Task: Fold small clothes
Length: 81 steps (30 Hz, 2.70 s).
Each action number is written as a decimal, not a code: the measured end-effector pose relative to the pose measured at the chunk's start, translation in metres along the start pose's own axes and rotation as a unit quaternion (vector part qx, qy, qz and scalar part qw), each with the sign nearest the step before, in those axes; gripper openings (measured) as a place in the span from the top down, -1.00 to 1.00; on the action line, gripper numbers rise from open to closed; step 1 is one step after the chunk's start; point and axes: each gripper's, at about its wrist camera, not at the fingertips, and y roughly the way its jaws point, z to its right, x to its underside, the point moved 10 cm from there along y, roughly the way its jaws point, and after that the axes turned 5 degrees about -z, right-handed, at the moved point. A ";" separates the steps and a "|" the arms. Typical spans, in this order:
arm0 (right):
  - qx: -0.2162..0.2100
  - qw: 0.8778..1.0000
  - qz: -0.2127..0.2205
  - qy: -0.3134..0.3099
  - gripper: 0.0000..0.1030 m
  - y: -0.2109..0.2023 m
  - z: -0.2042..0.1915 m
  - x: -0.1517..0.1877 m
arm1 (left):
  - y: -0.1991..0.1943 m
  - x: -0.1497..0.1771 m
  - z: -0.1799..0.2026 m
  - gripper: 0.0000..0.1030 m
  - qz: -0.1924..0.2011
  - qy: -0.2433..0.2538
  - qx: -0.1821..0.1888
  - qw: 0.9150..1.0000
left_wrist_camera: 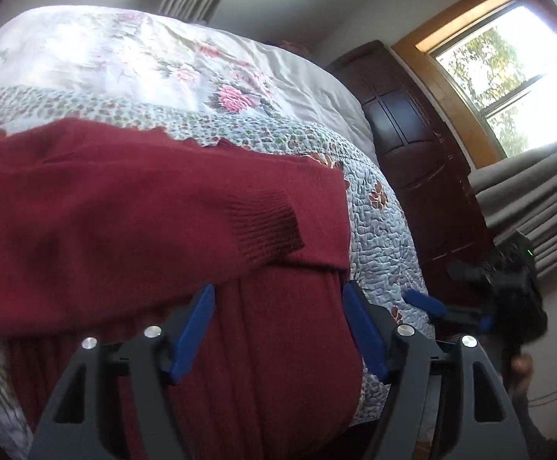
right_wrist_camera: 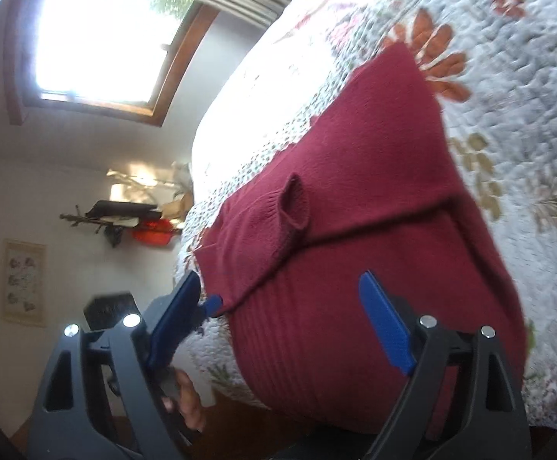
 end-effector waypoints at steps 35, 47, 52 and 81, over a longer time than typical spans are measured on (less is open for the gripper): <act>0.035 0.993 -0.024 -0.114 0.89 -0.020 -0.044 -0.120 | -0.007 0.133 -0.064 -0.40 0.002 -0.210 -0.003 0.978; 0.081 0.996 -0.023 -0.014 0.89 0.007 0.086 -0.111 | -0.003 0.126 -0.057 -0.40 -0.014 -0.198 -0.007 0.980; 0.096 0.995 -0.027 -0.013 0.89 0.018 0.097 -0.114 | -0.007 0.126 -0.057 -0.40 -0.008 -0.203 -0.011 0.979; 0.125 0.991 -0.002 -0.049 0.34 -0.007 0.105 -0.094 | -0.038 0.148 -0.066 -0.68 0.043 -0.247 -0.059 0.966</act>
